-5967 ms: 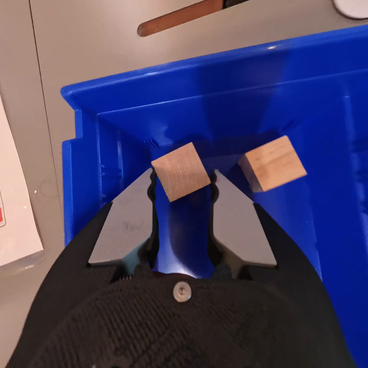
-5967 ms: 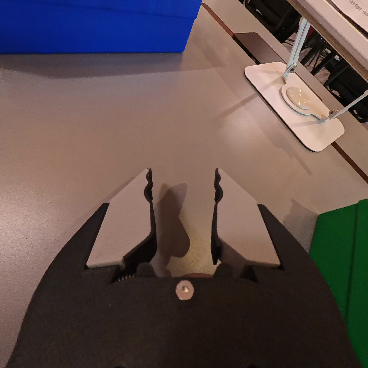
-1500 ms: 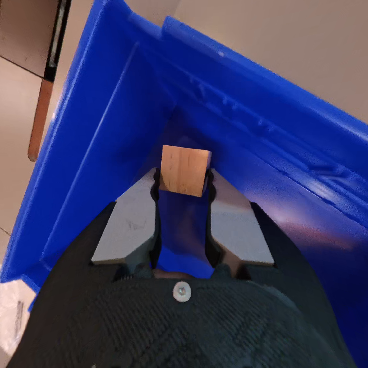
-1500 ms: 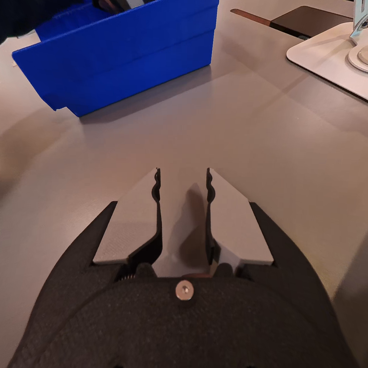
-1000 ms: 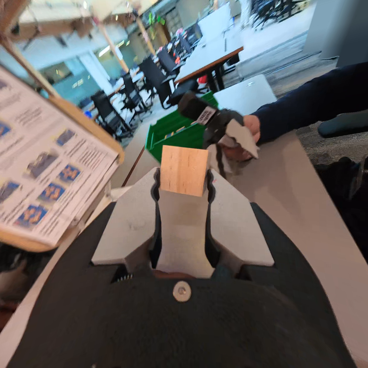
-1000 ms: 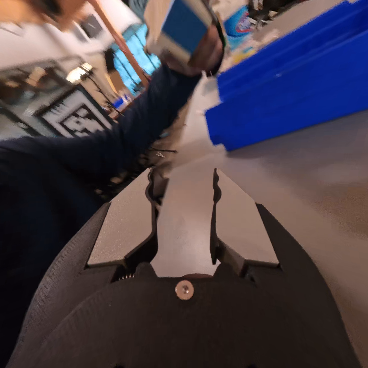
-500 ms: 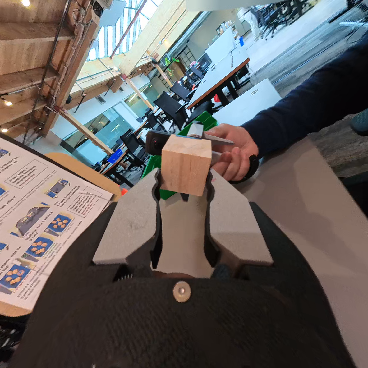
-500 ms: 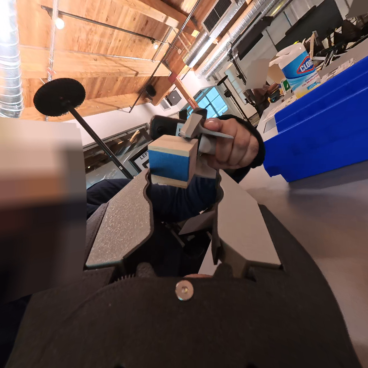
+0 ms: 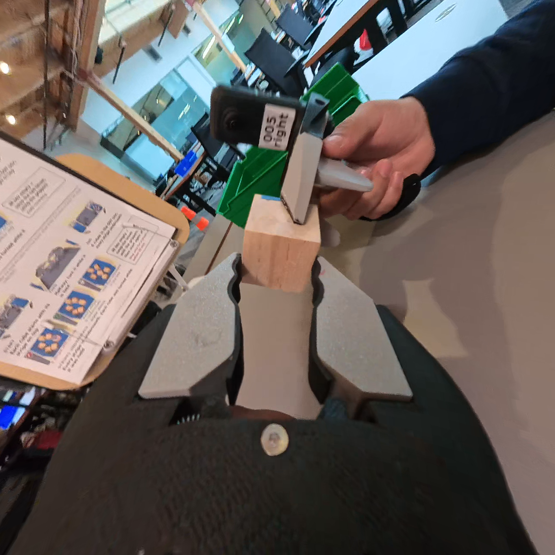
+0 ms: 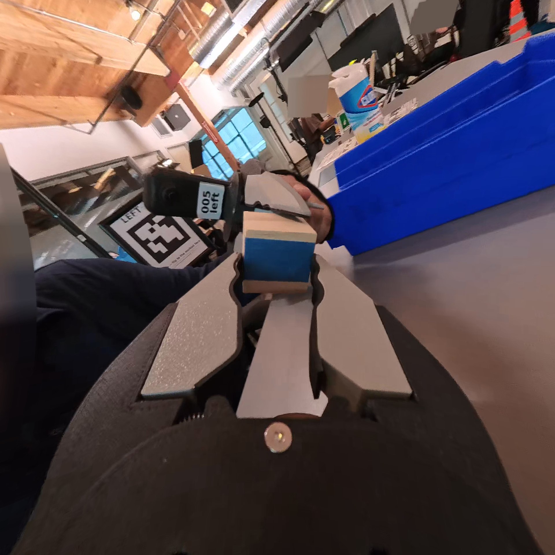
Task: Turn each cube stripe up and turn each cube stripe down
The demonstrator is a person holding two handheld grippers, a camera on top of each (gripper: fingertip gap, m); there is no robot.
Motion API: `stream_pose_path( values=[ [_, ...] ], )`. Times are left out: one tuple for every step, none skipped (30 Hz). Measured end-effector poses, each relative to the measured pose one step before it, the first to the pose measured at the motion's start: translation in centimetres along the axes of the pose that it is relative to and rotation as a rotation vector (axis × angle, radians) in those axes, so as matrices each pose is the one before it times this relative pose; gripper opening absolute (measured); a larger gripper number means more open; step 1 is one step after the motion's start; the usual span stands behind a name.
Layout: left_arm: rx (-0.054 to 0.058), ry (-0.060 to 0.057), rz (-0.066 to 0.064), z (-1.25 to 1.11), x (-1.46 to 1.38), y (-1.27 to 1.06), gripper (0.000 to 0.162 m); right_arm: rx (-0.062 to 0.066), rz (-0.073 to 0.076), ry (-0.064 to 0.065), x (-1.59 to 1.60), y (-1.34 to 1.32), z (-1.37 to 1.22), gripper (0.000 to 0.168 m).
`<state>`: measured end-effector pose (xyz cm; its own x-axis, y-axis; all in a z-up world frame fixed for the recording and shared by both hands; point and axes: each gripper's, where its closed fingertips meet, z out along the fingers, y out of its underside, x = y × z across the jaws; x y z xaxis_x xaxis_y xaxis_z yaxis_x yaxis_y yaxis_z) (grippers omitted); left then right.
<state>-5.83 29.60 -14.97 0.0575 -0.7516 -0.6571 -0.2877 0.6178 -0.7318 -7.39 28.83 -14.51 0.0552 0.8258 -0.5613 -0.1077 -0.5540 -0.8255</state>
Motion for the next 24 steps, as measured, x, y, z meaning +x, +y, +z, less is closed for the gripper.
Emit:
stream_pose_path(
  values=[
    [-0.0218, -0.0125, -0.0162, 0.07, 0.023, 0.203, 0.047, -0.0054, -0.0198, 0.0212, 0.067, -0.031, -0.062, 0.042],
    [-0.009, -0.0236, -0.0221, -0.049, -0.01, -0.074, 0.048, -0.0022, -0.0256, 0.0077, -0.208, -0.084, -0.074, 0.042],
    [0.0037, -0.0244, -0.0379, -0.22, 0.051, -0.299, 0.051, 0.0006, -0.0284, 0.007, -0.266, -0.152, -0.124, 0.042],
    [0.0161, -0.0251, -0.0534, -0.396, 0.037, -0.472, 0.058, -0.0024, -0.0294, 0.0209, -0.078, -0.156, -0.203, 0.042],
    [0.0253, -0.0274, -0.0688, -0.58, 0.029, -0.504, 0.06, -0.003, -0.0323, 0.0289, 0.026, -0.183, -0.318, 0.041],
    [0.0236, -0.0143, -0.0747, -0.709, 0.225, -0.355, 0.06, -0.0007, -0.0348, 0.0321, -0.003, -0.227, -0.45, 0.042],
    [0.0101, -0.0027, -0.0679, -0.818, 0.399, -0.055, 0.06, 0.0008, -0.036, 0.0402, -0.026, -0.263, -0.602, 0.041],
    [-0.0109, -0.0075, -0.0541, -0.881, 0.283, 0.36, 0.06, 0.0024, -0.0346, 0.0512, -0.054, -0.304, -0.764, 0.042],
    [-0.0298, -0.0162, -0.0376, -0.955, 0.084, 0.72, 0.06, -0.0038, -0.0311, 0.0538, -0.228, -0.342, -0.964, 0.041],
    [-0.0321, -0.0181, -0.0252, -1.04, -0.009, 0.843, 0.06, -0.011, -0.0392, 0.0537, -0.382, -0.403, -1.192, 0.041],
    [-0.024, -0.0122, -0.0202, -1.09, 0.011, 0.792, 0.06, -0.0196, -0.0435, 0.0769, -0.049, -0.48, -1.496, 0.041],
    [-0.0191, 0.0027, -0.0153, -1.026, 0.167, 0.732, 0.057, -0.0302, -0.0422, 0.0976, 0.464, -0.475, -1.817, 0.042],
    [-0.0168, 0.0071, -0.0056, -0.912, 0.204, 0.668, 0.057, -0.0351, -0.0361, 0.1035, 0.955, -0.423, -2.135, 0.042],
    [-0.0089, -0.0058, 0.0004, -0.752, -0.001, 0.615, 0.057, -0.0276, -0.0222, 0.1157, 1.701, -0.366, -2.341, 0.042],
    [-0.0007, -0.0112, -0.0042, -0.617, -0.109, 0.604, 0.055, -0.0263, -0.009, 0.1274, 2.555, -0.148, -2.301, 0.041],
    [-0.0057, -0.0053, -0.0093, -0.463, -0.078, 0.754, 0.055, -0.0479, -0.0006, 0.1291, 3.264, 0.462, -1.875, 0.042],
    [-0.0146, -0.0082, -0.0139, -0.379, -0.18, 0.833, 0.055, -0.0844, 0.0125, 0.1229, 3.635, 1.311, -1.173, 0.041],
    [-0.0079, -0.0168, -0.0186, -0.359, -0.352, 0.441, 0.055, -0.0895, 0.0212, 0.1068, 3.509, 1.647, -0.392, 0.041],
    [0.0141, -0.0138, -0.0233, -0.405, -0.32, -0.103, 0.054, -0.1059, 0.0158, 0.0672, 2.695, 1.991, 0.366, 0.041],
    [0.019, -0.0062, -0.0121, -0.359, -0.197, -0.302, 0.05, -0.125, 0.0137, 0.0281, 1.731, 2.234, 0.906, 0.042],
    [0.0039, -0.0174, -0.0008, -0.26, -0.356, -0.232, 0.049, -0.0951, 0.011, 0.0216, 1.169, 1.729, 1.235, 0.042],
    [-0.0075, -0.0322, -0.0002, -0.187, -0.568, -0.182, 0.05, -0.0764, 0.0002, -0.0011, 0.376, 1.329, 1.431, 0.042],
    [-0.0069, -0.0263, -0.0008, -0.151, -0.437, -0.203, 0.05, -0.0786, -0.0017, -0.0236, -0.217, 1.225, 1.53, 0.042],
    [-0.0049, -0.0129, -0.002, -0.137, -0.195, -0.188, 0.05, -0.0776, 0.0027, -0.0089, -0.076, 1.067, 1.518, 0.042]
  ],
)
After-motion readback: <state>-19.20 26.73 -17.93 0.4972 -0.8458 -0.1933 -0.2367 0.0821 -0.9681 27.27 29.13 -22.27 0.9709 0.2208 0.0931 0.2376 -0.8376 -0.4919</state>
